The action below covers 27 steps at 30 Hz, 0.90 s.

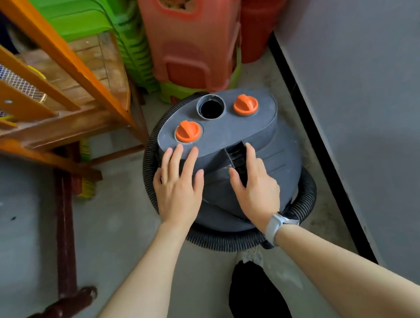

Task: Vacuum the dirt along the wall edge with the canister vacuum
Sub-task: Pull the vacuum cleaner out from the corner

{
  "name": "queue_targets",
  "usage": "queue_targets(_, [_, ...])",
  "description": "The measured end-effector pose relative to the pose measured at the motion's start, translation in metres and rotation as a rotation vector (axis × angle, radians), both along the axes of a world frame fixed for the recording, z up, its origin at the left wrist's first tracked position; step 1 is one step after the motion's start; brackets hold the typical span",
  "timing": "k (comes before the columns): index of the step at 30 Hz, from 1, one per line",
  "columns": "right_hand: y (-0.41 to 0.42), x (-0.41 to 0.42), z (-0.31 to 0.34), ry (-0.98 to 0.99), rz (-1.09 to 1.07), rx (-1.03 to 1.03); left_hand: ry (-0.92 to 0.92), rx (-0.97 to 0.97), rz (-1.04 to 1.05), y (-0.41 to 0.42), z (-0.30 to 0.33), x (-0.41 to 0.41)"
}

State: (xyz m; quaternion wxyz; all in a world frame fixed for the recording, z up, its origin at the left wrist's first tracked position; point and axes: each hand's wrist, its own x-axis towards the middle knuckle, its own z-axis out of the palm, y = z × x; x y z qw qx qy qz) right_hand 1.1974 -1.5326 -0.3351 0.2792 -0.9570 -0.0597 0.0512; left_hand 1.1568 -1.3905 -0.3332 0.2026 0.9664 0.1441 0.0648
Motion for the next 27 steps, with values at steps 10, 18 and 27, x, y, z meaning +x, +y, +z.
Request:
queue_targets(10, [-0.004,-0.135,-0.001,0.009,0.123,0.046,0.016,0.016,0.119,-0.008,0.003,-0.157])
queue_targets(18, [-0.034,-0.218,0.004,0.138,0.384,0.096,0.043,0.072,0.288,-0.047,0.005,-0.275])
queue_targets(27, [-0.073,-0.279,0.009,0.173,0.759,0.095,0.049,0.14,0.685,-0.131,0.006,-0.373])
